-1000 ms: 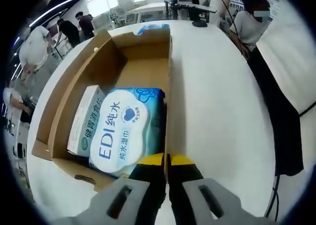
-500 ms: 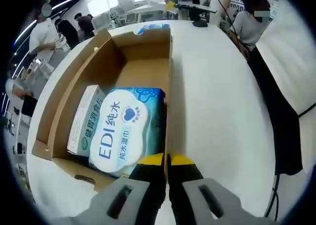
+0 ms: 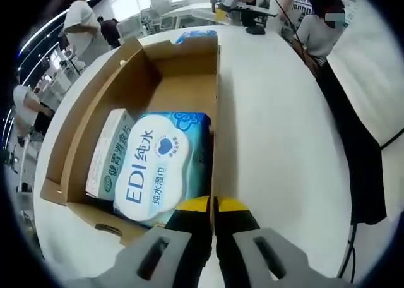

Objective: Operate the shoe box by opening the lid, removing the specified soft item, and placing it in the target area until the item is outside and the box remains undamaged.

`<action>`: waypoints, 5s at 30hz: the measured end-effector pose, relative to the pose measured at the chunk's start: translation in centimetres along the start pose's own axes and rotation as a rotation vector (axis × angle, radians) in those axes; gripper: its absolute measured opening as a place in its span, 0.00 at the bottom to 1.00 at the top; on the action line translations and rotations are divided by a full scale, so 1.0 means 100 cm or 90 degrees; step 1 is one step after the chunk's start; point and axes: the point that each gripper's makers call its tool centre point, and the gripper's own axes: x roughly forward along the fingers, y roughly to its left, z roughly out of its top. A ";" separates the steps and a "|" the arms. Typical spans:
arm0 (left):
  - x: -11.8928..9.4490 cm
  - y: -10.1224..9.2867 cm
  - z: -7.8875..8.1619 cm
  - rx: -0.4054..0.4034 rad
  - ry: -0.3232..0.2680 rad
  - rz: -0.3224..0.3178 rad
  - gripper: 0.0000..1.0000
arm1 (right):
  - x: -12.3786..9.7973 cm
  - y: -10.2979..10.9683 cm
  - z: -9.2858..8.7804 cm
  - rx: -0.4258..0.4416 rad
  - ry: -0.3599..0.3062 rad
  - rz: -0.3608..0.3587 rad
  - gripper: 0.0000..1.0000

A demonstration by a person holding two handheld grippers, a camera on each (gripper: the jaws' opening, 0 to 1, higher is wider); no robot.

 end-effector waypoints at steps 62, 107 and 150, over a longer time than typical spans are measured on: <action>0.000 0.000 -0.001 -0.013 0.005 0.000 0.01 | 0.072 -0.001 -0.004 0.043 0.079 -0.017 0.18; 0.000 0.000 -0.001 -0.018 0.009 -0.006 0.00 | 0.026 -0.006 0.031 0.058 -0.084 -0.031 0.47; 0.000 0.000 0.000 0.005 0.000 0.004 0.00 | -0.060 0.138 0.107 -0.091 -0.319 0.116 0.41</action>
